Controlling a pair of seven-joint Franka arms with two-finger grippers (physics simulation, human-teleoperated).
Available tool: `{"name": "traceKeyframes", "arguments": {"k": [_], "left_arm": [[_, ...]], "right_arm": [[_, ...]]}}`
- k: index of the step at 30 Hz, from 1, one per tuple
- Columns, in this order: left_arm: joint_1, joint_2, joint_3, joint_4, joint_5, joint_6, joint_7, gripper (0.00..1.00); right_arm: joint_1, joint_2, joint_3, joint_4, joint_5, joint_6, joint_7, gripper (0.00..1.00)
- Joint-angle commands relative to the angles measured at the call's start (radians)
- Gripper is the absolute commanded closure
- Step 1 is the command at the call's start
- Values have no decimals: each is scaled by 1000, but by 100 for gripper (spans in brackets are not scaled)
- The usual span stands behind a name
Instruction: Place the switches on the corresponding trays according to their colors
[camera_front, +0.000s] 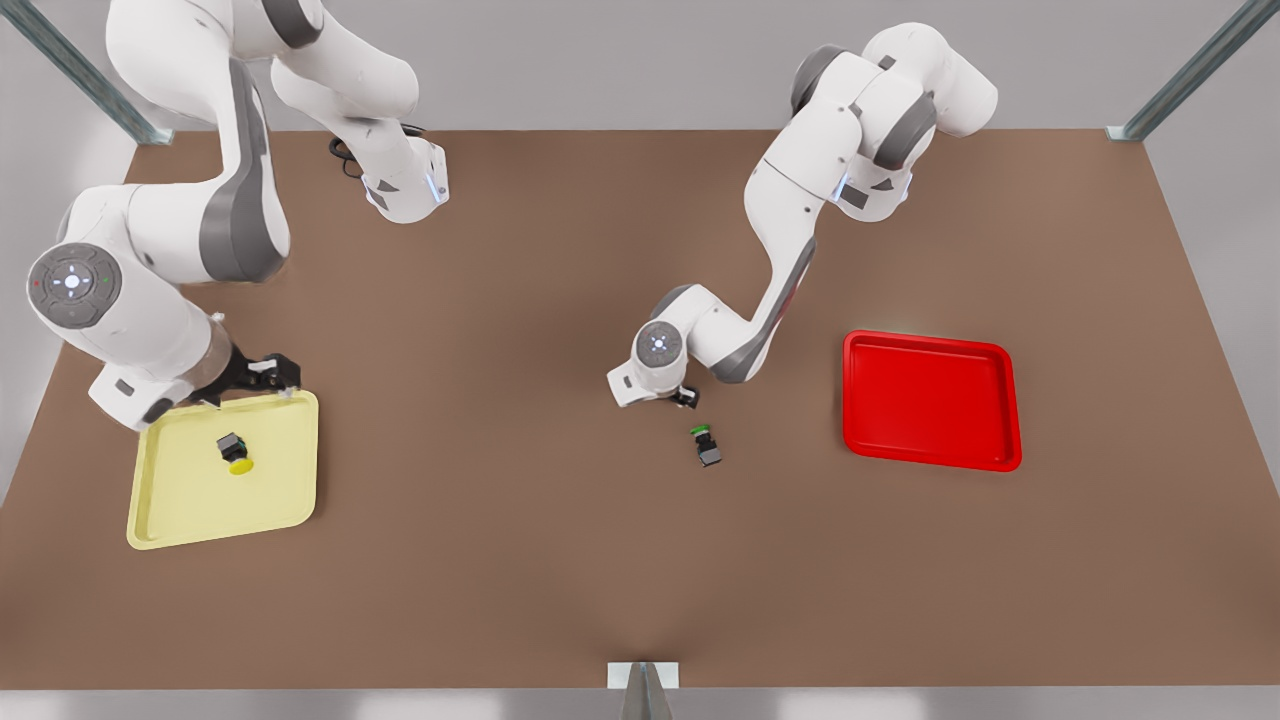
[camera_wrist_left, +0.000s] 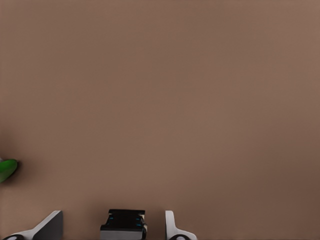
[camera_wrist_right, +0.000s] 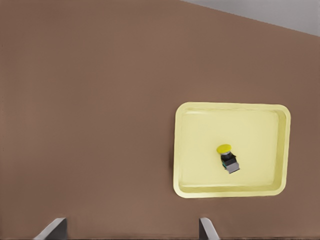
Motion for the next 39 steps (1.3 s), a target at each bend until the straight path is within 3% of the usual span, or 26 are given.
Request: {"name": "traceKeyframes", "arguments": {"k": [1, 9, 10, 12, 13, 20, 27, 39], "left_arm": [[-1, 0, 0, -5, 0, 0, 0, 2], [-9, -7, -2, -24, -9, -9, -54, 2], [-7, -8, -2, -24, -9, -8, -54, 7], [-4, -13, -2, -21, -6, -12, -43, 27], [-6, -13, -2, -19, -4, -11, -42, 29], [-7, -11, -2, -15, -1, -12, -46, 30], [-7, -11, -2, -13, -1, -12, -43, 42], [-11, -8, -2, -9, -4, -12, -48, 48]], "right_arm": [[0, -11, 0, -13, 0, 0, 8, 0], [4, 11, 5, -1, -1, -23, 30, 0], [3, 9, 5, -7, 2, -23, 37, 0], [3, 9, 5, -9, 2, -21, 37, 0], [3, 11, 5, -9, 2, -20, 39, 0], [3, 14, 5, -4, 2, -10, 39, 0], [3, 20, 5, -1, 0, -9, 39, 0], [3, 18, 5, -1, 0, -9, 40, 0]]}}
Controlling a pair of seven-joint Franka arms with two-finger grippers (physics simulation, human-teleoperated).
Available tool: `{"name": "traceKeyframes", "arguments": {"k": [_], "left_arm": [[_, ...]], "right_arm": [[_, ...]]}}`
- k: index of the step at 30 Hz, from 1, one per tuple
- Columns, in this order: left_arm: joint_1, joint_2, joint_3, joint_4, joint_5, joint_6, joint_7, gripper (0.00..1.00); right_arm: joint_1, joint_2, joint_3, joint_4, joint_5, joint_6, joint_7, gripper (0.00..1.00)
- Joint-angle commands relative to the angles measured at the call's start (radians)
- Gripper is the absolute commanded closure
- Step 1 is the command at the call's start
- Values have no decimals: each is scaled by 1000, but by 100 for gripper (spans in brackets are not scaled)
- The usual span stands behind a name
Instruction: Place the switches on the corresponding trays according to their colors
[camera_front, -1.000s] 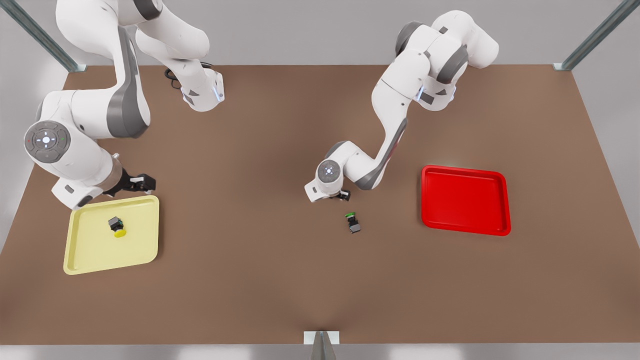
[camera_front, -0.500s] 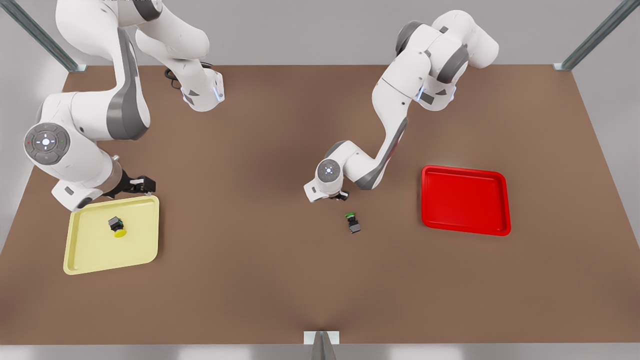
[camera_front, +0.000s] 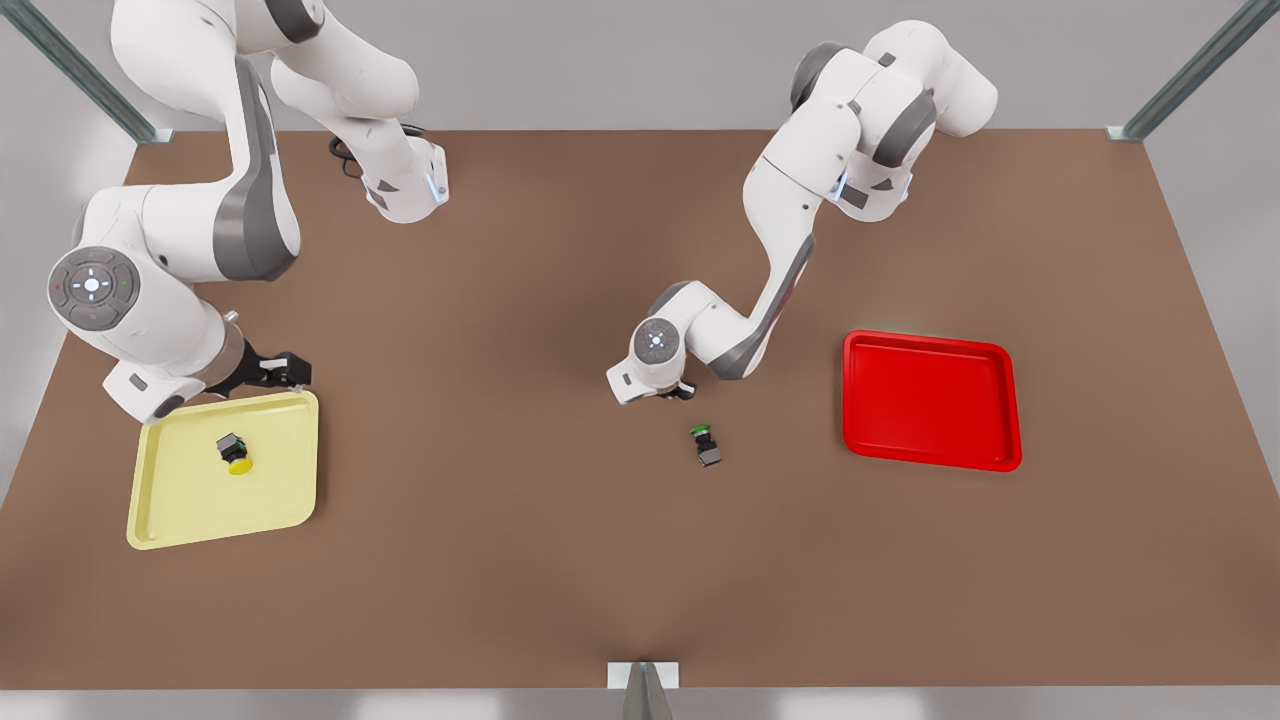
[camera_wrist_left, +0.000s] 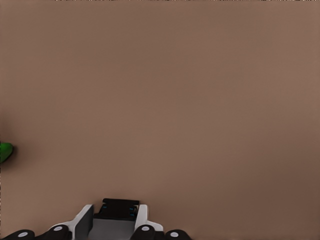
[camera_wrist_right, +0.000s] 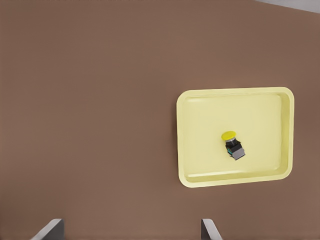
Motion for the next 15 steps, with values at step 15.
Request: {"name": "traceKeyframes", "arguments": {"k": [15], "left_arm": [[12, -44, 1, 9, 0, -41, 2, 53]], "right_arm": [[1, 0, 0, 0, 0, 0, 1, 0]]}}
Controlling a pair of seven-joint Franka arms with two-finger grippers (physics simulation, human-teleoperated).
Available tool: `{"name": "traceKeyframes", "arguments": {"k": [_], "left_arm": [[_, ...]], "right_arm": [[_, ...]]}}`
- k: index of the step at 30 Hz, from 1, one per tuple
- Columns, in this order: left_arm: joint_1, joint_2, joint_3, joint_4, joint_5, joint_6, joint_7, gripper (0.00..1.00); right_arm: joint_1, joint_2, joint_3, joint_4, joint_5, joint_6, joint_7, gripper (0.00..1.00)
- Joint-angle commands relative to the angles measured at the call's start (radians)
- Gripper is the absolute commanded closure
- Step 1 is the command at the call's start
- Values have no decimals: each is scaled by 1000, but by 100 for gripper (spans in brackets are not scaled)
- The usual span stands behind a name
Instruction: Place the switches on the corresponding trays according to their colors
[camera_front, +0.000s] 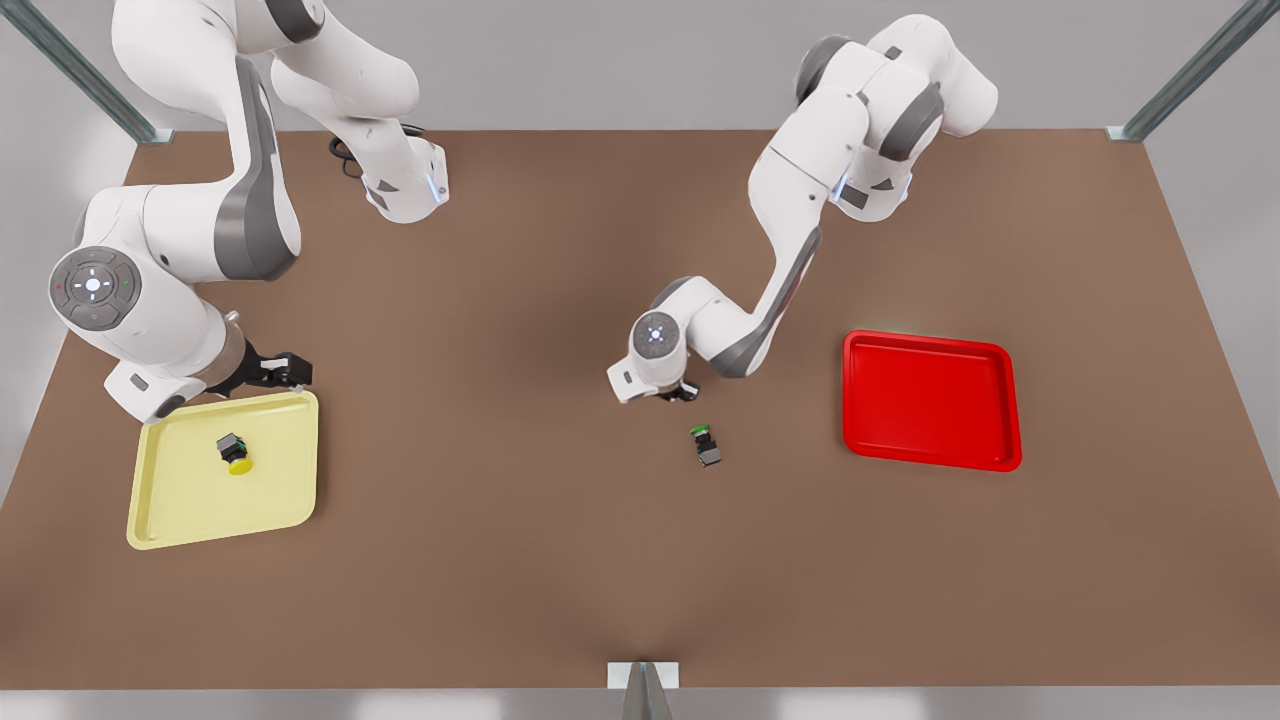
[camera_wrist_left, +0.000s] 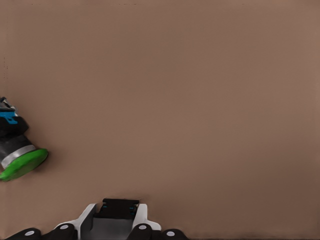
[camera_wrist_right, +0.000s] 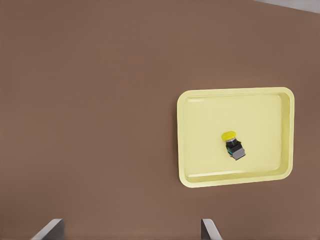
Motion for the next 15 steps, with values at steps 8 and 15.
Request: {"name": "traceKeyframes", "arguments": {"k": [8, 15], "left_arm": [[127, -128, -4, -3, -57, -97, 16, 53], [374, -220, -78, -22, -60, -195, 76, 52]], "right_arm": [[0, -2, 0, 0, 0, -1, 0, 0], [0, -3, 0, 0, 0, -1, 0, 0]]}}
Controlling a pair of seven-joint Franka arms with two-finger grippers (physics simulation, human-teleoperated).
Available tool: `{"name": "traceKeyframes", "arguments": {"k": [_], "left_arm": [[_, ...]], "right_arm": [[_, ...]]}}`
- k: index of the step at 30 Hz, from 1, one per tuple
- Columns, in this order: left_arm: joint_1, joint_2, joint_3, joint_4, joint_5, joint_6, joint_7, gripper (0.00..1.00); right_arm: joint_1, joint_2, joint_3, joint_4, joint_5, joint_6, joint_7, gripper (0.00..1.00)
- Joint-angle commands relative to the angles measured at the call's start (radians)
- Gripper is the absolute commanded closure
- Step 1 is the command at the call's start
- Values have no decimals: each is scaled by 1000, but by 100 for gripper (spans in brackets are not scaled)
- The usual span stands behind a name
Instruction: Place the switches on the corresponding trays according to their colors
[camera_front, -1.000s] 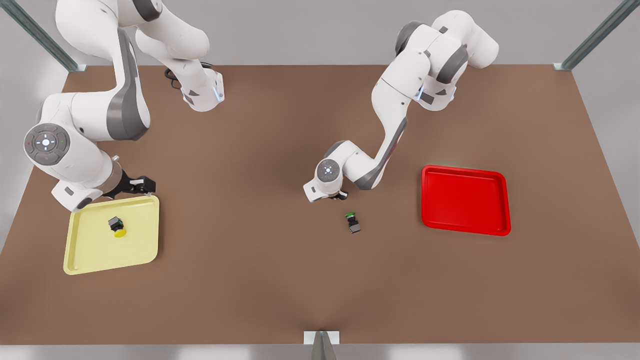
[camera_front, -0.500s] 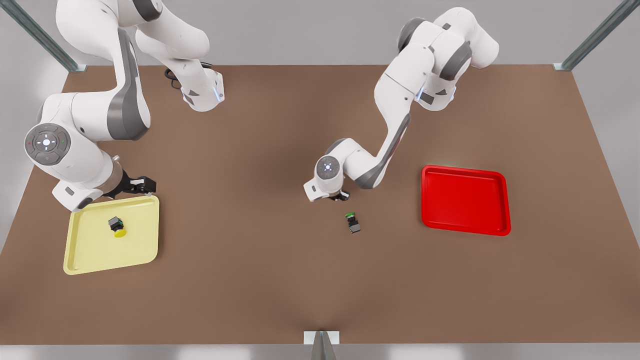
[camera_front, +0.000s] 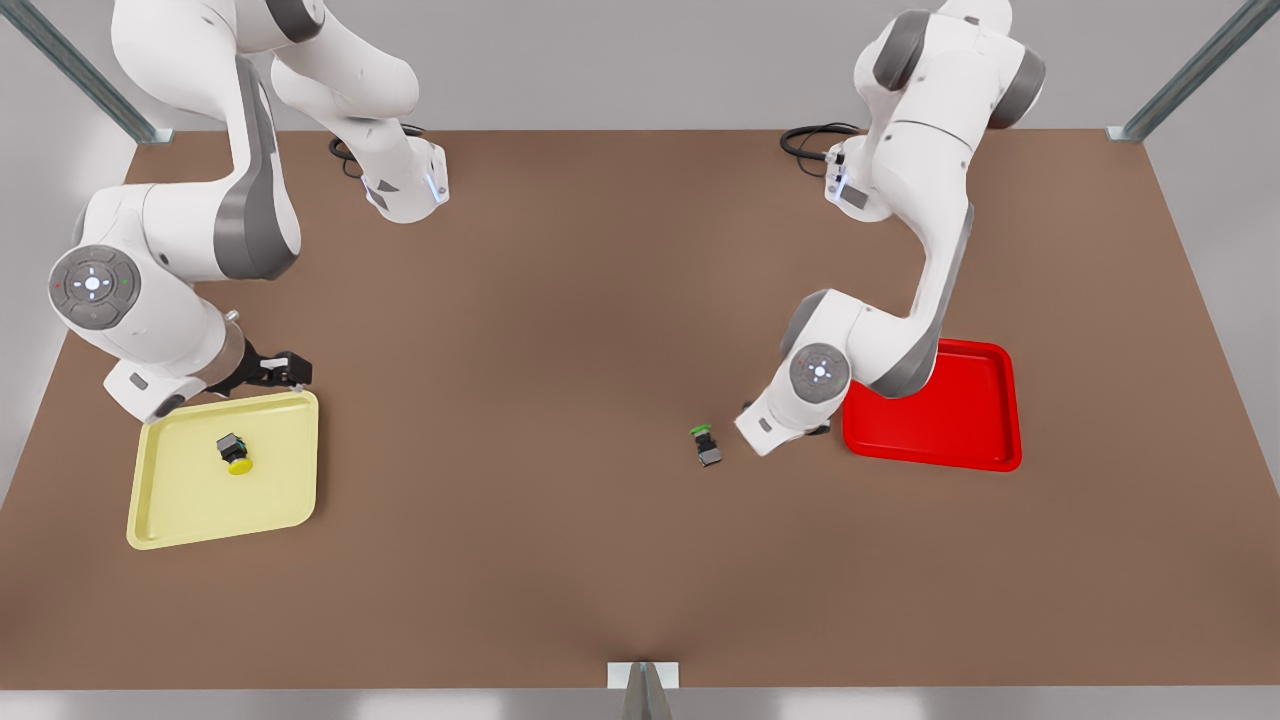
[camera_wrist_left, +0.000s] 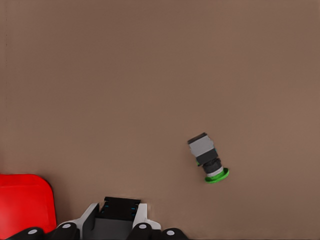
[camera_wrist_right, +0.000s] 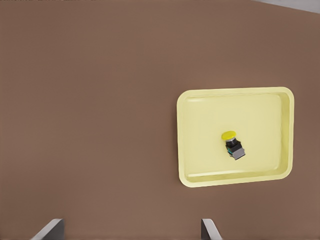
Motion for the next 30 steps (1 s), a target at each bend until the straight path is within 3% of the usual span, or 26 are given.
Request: {"name": "traceKeyframes", "arguments": {"k": [1, 5, 12, 19, 25, 26, 27, 30], "left_arm": [[14, -8, 1, -3, -122, -4, 18, 52], [209, -135, -66, -157, -121, -15, 93, 52], [344, -347, -66, -444, -116, -12, 211, 51], [479, -307, -65, -479, -42, 8, 294, 50], [507, -252, -63, -479, -12, 30, 293, 46], [505, -242, -63, -477, -9, 30, 291, 28], [507, -242, -63, -474, -9, 28, 284, 0], [505, -250, -63, -473, -9, 25, 279, 0]], "right_arm": [[0, 0, 0, 0, 0, 0, -2, 0], [0, 0, 0, 0, 0, 2, 0, 0], [1, -1, 2, 0, 0, -2, 0, 0], [1, -1, 2, 0, 0, -5, 0, 0], [15, -1, 2, 0, 0, -5, 0, 0], [15, -1, 2, 0, 0, -3, 0, 0], [15, -1, 2, -2, 0, -5, 0, 0], [15, -1, 2, -2, 0, -5, 0, 0]]}}
